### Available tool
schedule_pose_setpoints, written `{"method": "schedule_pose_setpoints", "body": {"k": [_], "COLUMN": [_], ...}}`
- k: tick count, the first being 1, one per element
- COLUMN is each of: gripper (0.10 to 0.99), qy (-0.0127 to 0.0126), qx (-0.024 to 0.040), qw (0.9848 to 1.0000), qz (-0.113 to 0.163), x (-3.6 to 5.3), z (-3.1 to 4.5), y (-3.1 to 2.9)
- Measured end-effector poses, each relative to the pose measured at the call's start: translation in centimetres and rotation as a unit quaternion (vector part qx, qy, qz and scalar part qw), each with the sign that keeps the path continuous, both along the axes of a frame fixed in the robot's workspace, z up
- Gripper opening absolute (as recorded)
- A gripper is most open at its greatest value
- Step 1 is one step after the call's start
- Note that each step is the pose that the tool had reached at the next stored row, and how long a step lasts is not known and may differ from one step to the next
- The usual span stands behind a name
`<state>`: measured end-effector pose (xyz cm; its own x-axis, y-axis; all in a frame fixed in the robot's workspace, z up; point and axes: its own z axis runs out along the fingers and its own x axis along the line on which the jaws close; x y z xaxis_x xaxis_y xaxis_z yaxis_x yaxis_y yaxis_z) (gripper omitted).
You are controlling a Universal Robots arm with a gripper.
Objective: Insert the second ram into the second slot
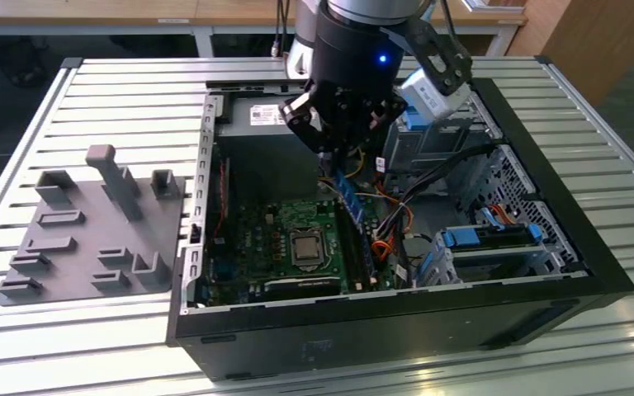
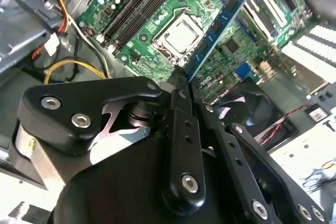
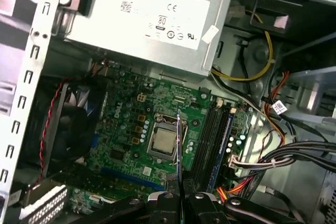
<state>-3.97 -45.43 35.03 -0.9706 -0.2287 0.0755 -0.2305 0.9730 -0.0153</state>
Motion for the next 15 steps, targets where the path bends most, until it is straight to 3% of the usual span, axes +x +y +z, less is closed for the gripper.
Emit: {"method": "schedule_pose_setpoints", "body": {"k": [7,9,15], "gripper": [0.137,0.137,0.137], "qy": [-0.0001,-0.0011,-0.0128], "qx": [-0.0034,-0.0038,-0.0031], "qw": [0.9985,0.9980,0.9972], "qz": [-0.055,-0.062,-0.074], "x": [0.00,0.01,-0.01], "z": [-0.26,-0.49,-0.89], "y": [0.00,0.04,0.12]}}
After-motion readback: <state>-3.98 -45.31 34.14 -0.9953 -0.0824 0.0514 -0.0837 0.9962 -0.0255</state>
